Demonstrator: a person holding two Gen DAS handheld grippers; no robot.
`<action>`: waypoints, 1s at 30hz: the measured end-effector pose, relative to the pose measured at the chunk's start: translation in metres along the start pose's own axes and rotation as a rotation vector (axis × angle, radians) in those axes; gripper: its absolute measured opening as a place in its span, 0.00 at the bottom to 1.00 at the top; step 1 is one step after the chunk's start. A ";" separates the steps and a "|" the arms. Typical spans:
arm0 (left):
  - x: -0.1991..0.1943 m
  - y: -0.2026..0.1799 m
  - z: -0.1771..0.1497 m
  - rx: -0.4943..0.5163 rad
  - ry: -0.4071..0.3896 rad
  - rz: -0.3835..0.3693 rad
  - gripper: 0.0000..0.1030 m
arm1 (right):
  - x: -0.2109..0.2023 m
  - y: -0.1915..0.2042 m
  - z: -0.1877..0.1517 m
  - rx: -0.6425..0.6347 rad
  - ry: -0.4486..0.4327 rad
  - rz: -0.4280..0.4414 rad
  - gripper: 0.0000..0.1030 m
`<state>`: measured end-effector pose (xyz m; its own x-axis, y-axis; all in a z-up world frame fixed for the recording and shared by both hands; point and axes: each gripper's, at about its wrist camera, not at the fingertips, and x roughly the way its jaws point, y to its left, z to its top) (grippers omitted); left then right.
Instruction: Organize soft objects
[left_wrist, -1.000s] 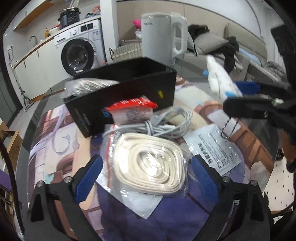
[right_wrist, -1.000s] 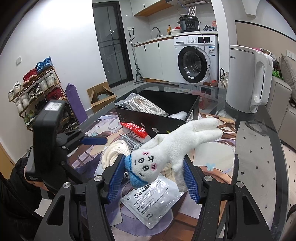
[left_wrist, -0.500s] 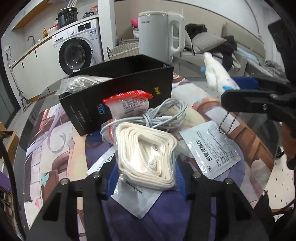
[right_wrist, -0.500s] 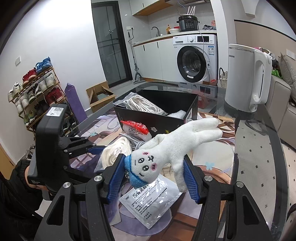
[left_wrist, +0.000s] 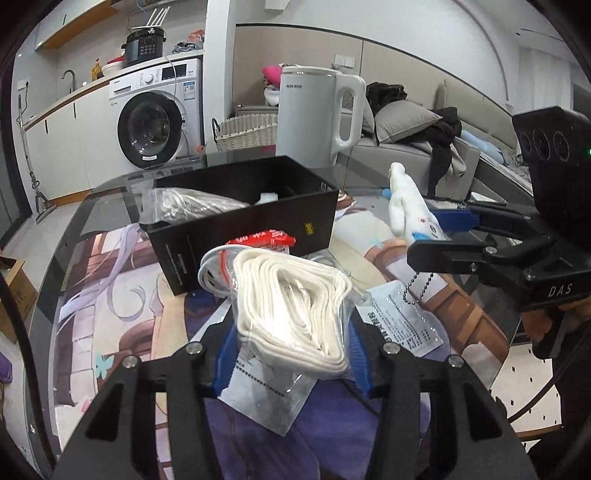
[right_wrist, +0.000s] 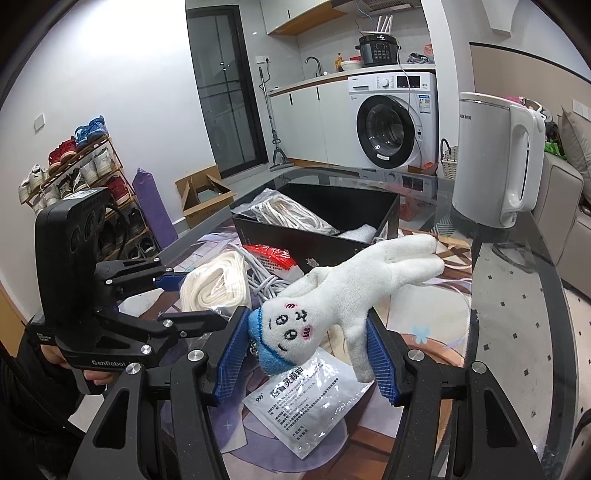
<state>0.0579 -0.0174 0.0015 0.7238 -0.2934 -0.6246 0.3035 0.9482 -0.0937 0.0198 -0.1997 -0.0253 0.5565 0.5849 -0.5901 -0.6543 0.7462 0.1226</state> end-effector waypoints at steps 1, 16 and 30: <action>-0.001 0.001 0.001 -0.003 0.003 -0.012 0.48 | -0.002 0.000 0.001 -0.002 -0.004 0.003 0.59; -0.043 0.022 0.017 -0.120 -0.091 -0.180 0.49 | -0.009 -0.002 0.004 0.010 -0.021 0.010 0.59; -0.033 0.032 0.043 -0.077 -0.131 -0.020 0.49 | 0.000 -0.005 0.023 -0.008 -0.044 0.018 0.59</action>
<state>0.0704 0.0173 0.0524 0.7943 -0.3205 -0.5162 0.2737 0.9472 -0.1669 0.0347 -0.1963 -0.0079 0.5663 0.6117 -0.5524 -0.6685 0.7329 0.1261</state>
